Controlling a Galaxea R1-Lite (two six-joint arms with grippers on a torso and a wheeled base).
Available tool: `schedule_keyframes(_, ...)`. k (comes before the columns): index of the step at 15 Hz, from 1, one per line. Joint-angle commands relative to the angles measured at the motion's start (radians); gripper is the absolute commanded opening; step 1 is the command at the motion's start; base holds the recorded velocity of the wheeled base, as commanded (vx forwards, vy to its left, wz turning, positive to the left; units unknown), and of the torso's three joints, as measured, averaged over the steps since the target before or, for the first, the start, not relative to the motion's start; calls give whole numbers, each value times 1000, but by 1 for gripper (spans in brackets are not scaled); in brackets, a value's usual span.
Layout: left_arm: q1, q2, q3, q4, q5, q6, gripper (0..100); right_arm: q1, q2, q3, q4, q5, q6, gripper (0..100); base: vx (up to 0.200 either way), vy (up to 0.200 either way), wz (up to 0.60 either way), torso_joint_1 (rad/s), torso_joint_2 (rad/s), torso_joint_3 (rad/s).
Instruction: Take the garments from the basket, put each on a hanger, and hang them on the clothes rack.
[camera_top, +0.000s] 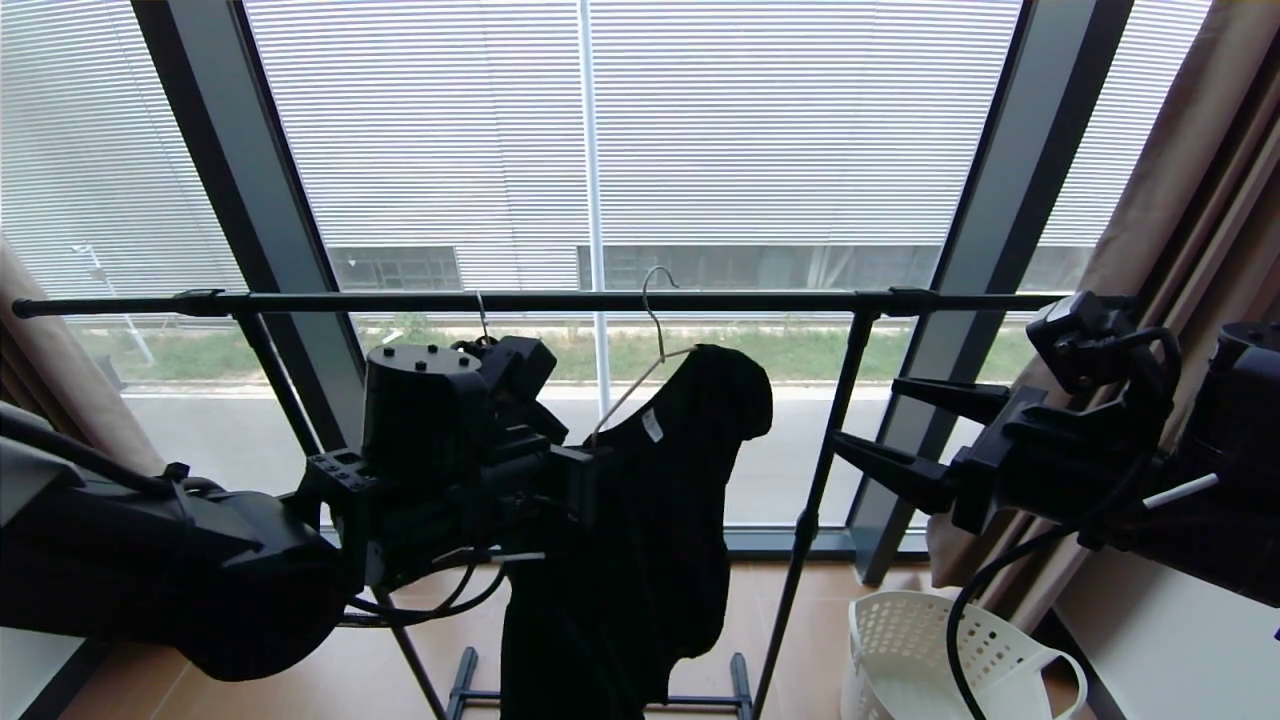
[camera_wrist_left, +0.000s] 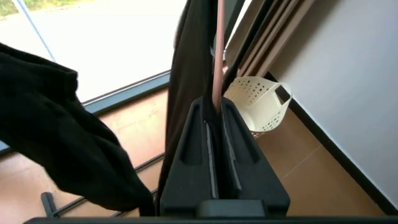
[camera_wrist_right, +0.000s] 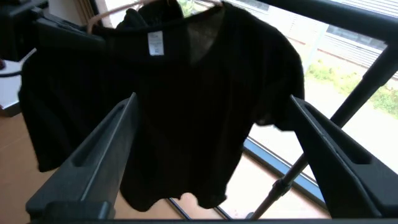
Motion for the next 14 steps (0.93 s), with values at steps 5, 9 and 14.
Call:
schedule_keyframes(5, -8, 100, -23, -161, 7, -60, 0, 0, 12, 3, -2, 0, -3, 100, 0, 0, 0, 0, 0, 0)
schedule_keyframes(9, -12, 166, -53, -170, 12, -60, 0, 0, 12, 5, 0, 0, -3, 100, 0, 0, 0, 0, 0, 0)
schedule_keyframes(14, -11, 225, -134, -169, 33, -62, 0, 0, 13, 6, 0, 0, -4, 100, 0, 0, 0, 0, 0, 0)
